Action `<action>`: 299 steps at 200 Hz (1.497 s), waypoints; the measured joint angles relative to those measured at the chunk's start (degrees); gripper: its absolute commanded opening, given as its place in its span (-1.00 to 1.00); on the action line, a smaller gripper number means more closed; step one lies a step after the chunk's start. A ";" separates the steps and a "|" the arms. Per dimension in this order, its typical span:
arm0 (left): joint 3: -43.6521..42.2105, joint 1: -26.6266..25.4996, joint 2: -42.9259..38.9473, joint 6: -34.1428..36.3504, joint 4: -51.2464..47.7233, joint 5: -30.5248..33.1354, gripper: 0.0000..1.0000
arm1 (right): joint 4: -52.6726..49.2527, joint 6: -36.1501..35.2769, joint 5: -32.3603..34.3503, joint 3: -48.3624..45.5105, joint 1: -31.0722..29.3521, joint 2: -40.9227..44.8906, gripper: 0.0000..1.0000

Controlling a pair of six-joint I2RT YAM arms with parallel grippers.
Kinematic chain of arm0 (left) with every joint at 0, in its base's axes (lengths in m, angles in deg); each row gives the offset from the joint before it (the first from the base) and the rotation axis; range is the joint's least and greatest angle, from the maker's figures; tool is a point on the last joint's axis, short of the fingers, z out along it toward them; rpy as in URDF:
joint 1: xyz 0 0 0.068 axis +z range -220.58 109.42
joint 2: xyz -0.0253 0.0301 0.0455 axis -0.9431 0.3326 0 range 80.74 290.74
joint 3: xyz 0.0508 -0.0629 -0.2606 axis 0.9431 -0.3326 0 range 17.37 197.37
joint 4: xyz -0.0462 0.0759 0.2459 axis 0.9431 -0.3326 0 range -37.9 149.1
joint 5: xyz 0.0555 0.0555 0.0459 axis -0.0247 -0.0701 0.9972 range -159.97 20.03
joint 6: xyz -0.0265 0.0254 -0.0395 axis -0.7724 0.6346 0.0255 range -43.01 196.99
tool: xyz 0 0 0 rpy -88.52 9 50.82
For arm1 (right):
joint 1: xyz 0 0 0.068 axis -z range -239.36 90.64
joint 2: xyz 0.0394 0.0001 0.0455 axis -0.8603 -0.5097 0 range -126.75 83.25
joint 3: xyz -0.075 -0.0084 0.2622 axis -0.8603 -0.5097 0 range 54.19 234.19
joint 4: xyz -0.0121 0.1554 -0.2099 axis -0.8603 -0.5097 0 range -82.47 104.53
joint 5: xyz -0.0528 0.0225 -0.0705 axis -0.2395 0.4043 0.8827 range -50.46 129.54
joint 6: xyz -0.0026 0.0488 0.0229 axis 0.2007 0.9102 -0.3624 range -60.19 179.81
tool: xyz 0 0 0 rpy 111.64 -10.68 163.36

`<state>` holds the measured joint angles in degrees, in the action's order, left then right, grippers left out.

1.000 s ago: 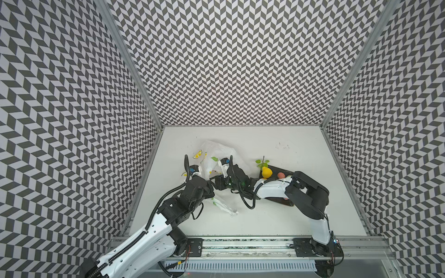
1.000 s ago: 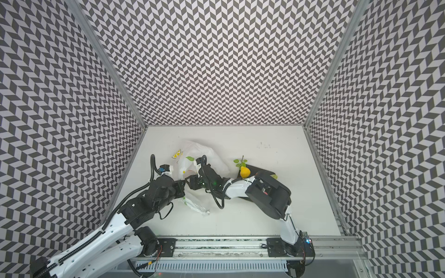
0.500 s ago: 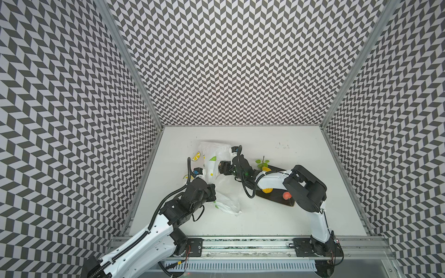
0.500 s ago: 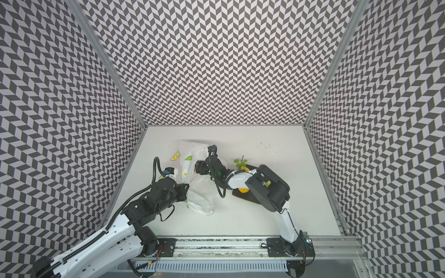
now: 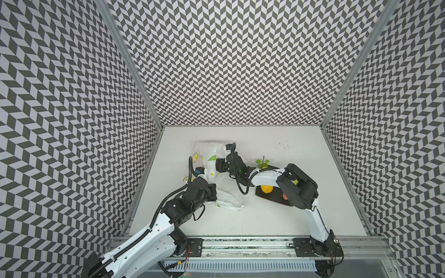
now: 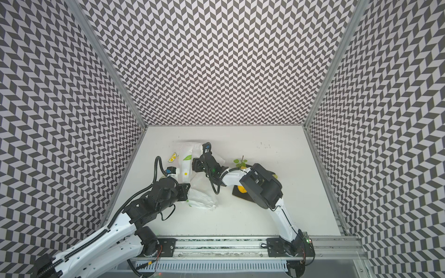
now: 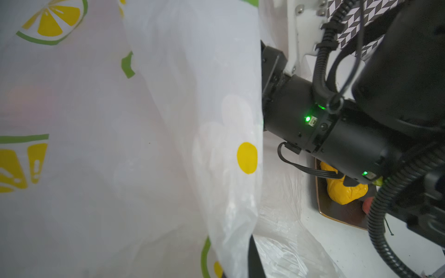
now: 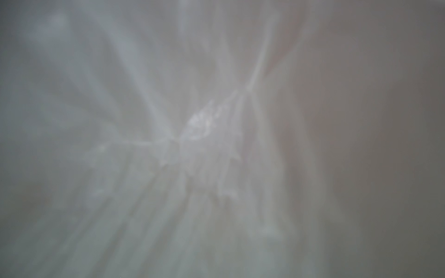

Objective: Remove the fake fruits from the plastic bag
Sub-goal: 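Move the right gripper back into the bag opening while the left gripper holds the bag, then release the bag edge and regrasp the bag farther away with the left gripper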

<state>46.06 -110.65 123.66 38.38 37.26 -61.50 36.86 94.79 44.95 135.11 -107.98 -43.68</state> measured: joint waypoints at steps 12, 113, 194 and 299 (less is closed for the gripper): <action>0.04 0.00 0.17 0.04 0.02 -0.04 -1.00 | -0.74 0.52 -0.50 2.54 0.55 -2.12 0.22; 0.15 0.00 1.49 0.20 0.09 -0.46 -0.73 | -6.84 2.03 -4.81 10.21 1.79 -8.24 0.52; 12.63 5.14 -2.08 2.10 -3.69 0.33 0.83 | -3.91 2.12 -10.71 4.42 1.95 -5.40 0.56; 26.97 47.30 32.61 8.76 1.14 -18.99 0.89 | 0.55 4.33 -15.74 -5.51 1.95 1.14 0.55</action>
<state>73.03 -63.35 156.27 47.15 38.40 -80.49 37.41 99.12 29.21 129.60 -106.03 -42.54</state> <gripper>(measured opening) 0.959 0.778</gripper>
